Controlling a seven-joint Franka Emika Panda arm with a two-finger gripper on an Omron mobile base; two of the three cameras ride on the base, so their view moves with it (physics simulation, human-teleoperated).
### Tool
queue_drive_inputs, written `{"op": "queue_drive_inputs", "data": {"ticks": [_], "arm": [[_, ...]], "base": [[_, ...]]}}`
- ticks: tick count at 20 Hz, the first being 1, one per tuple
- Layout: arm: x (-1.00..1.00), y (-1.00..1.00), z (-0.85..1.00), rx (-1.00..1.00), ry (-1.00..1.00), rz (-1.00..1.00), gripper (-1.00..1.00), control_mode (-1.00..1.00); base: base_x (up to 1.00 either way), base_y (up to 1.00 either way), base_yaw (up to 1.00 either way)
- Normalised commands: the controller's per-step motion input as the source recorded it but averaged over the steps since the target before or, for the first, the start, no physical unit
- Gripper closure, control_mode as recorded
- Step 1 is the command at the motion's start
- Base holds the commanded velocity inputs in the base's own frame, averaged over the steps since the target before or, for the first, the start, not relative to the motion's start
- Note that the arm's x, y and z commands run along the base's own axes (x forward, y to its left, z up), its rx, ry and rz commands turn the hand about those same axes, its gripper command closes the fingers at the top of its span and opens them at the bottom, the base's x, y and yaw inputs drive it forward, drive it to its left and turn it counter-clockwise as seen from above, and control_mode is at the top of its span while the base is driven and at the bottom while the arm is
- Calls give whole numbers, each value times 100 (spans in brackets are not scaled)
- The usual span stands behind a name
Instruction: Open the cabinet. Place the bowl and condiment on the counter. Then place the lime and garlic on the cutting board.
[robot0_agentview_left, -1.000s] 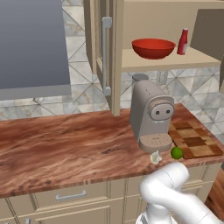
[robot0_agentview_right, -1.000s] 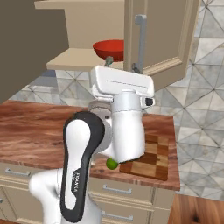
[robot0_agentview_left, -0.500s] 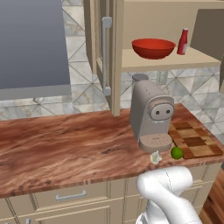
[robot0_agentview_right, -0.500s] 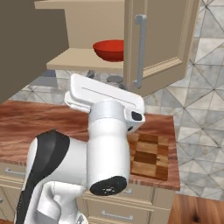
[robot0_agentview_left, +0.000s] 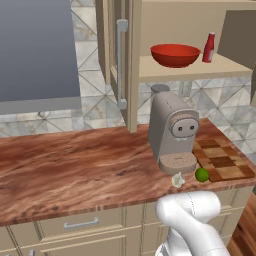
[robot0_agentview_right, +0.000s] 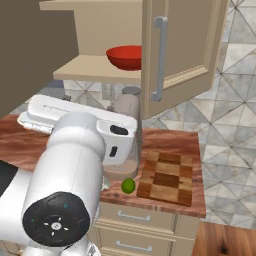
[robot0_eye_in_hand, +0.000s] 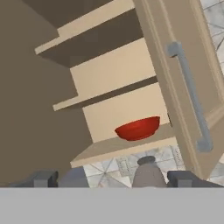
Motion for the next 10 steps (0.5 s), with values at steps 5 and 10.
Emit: {"op": "queue_drive_inputs", "data": {"ticks": [5,10], "arm": [[16,59,0,-29,3,-28,-100,-100],[-3,7,0,-8,-8,-40,-100,-100]], "base": [[0,0,0],[0,0,0]]}}
